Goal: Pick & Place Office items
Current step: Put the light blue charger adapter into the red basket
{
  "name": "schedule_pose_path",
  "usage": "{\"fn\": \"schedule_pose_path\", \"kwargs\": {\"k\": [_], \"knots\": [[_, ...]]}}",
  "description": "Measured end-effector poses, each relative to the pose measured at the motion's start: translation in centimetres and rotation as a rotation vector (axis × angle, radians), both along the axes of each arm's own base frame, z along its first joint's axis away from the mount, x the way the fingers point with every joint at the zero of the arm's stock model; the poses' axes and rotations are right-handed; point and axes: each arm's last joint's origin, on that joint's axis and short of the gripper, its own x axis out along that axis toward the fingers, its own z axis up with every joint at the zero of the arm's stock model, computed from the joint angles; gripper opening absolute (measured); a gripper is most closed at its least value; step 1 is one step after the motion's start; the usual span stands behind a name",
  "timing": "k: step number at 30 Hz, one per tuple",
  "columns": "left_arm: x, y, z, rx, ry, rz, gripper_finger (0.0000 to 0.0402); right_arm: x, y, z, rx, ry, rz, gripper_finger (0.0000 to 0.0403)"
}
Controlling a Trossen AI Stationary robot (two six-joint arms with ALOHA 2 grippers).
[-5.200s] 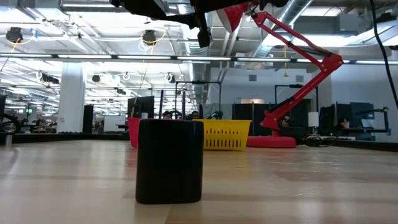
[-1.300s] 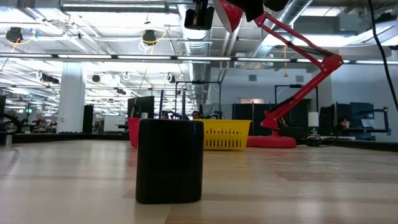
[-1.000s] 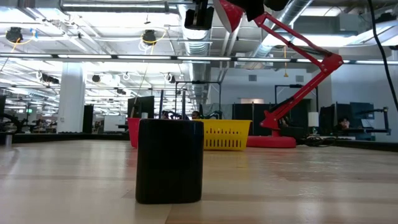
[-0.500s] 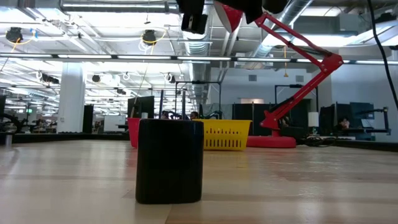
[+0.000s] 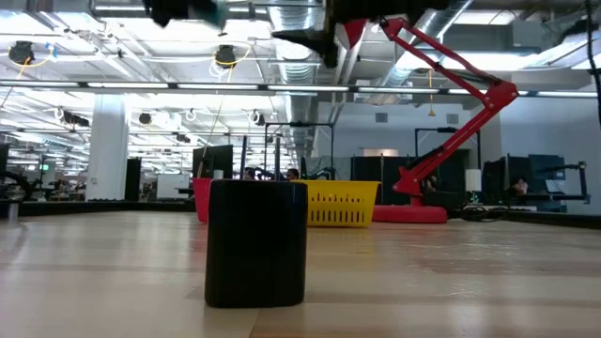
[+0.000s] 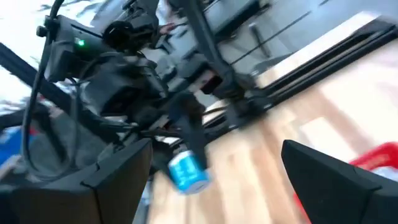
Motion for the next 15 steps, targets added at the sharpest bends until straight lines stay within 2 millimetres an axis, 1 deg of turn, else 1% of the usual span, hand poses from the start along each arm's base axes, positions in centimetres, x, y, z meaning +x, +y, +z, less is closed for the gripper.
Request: {"fn": "schedule_pose_path", "kwargs": {"k": [2,4,7,11,15], "knots": [[0.4,1.2,-0.5,-0.058,0.030,0.071,0.0132,-0.6,0.6,0.5,-0.040,0.021,-0.026,0.0350],[1.2,2.7,-1.0,-0.157,0.041,0.136,0.0134,-1.1,1.3,0.4,-0.045,0.063,-0.010,0.0348],[2.3,4.9,-1.9,-0.251,0.081,0.181,0.0137,-1.4,2.5,0.5,-0.043,0.093,0.014,0.0347],[3.6,7.2,-3.6,-0.283,0.167,0.200,0.0135,-1.5,3.8,0.2,-0.057,0.131,0.003,0.0347],[4.5,8.8,-5.1,-0.246,0.244,0.214,0.0136,-1.7,4.4,-0.5,-0.064,0.199,-0.032,0.0347]]}}
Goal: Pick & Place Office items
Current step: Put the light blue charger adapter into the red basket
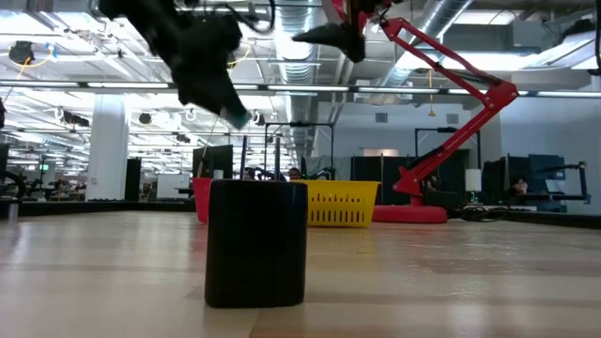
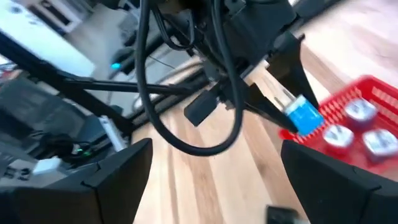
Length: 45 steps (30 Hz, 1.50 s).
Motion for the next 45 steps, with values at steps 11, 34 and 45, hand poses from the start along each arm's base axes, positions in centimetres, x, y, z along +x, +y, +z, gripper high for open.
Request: {"fn": "schedule_pose_path", "kwargs": {"k": [11,34,45], "knots": [[2.3,1.6,-4.4,-0.090,0.172,-0.030,0.0136,-0.2,-0.2,-0.6,-0.005,0.062,-0.093,0.0347],[2.7,2.7,-5.4,-0.071,0.285,-0.011,0.0136,-0.3,-0.2,-0.8,-0.008,0.094,-0.091,0.0347],[2.7,2.7,-6.5,-0.068,0.366,-0.030,0.0136,-0.5,-0.2,-1.2,-0.013,0.133,-0.090,0.0347]]}}
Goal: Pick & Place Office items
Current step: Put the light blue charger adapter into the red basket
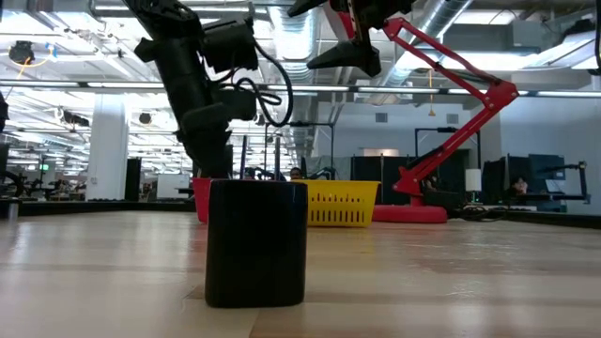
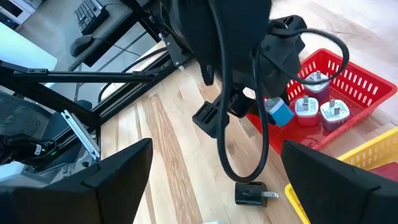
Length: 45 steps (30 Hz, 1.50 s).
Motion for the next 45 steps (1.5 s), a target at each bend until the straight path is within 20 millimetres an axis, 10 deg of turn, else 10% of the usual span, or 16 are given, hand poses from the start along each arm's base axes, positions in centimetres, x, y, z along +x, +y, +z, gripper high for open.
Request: {"fn": "schedule_pose_path", "kwargs": {"k": [45], "knots": [[0.28,-0.16,-0.49,-0.051,-0.003,-0.017,0.0168,-0.13,0.00,-0.24,-0.022,0.027,0.015,0.0347]]}}
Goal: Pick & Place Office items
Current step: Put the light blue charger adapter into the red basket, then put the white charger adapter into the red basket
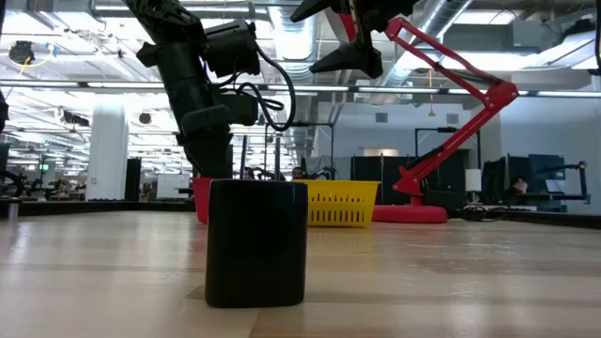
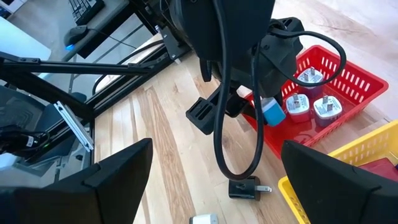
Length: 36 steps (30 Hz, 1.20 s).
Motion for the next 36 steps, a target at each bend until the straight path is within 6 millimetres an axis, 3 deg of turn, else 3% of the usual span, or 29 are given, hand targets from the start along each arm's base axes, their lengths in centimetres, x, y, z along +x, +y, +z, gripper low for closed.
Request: {"fn": "schedule_pose_path", "kwargs": {"k": [22,27,33,36], "knots": [[-0.1,0.0,0.4,-0.004,-0.022,-0.002,0.0168,-0.1,0.0,-0.2,0.002,0.027,0.002,0.0347],[-1.3,-0.2,2.9,0.001,-0.074,-0.003,0.0179,-0.4,0.1,-0.6,0.000,0.073,0.006,0.0347],[-3.1,-0.6,7.2,0.018,-0.255,-0.004,0.0243,-0.7,0.5,-2.3,-0.035,0.212,0.041,0.0347],[-4.2,-1.1,9.0,-0.003,-0.345,0.021,0.0275,0.4,1.3,-3.5,-0.050,0.222,0.068,0.0347]]}}
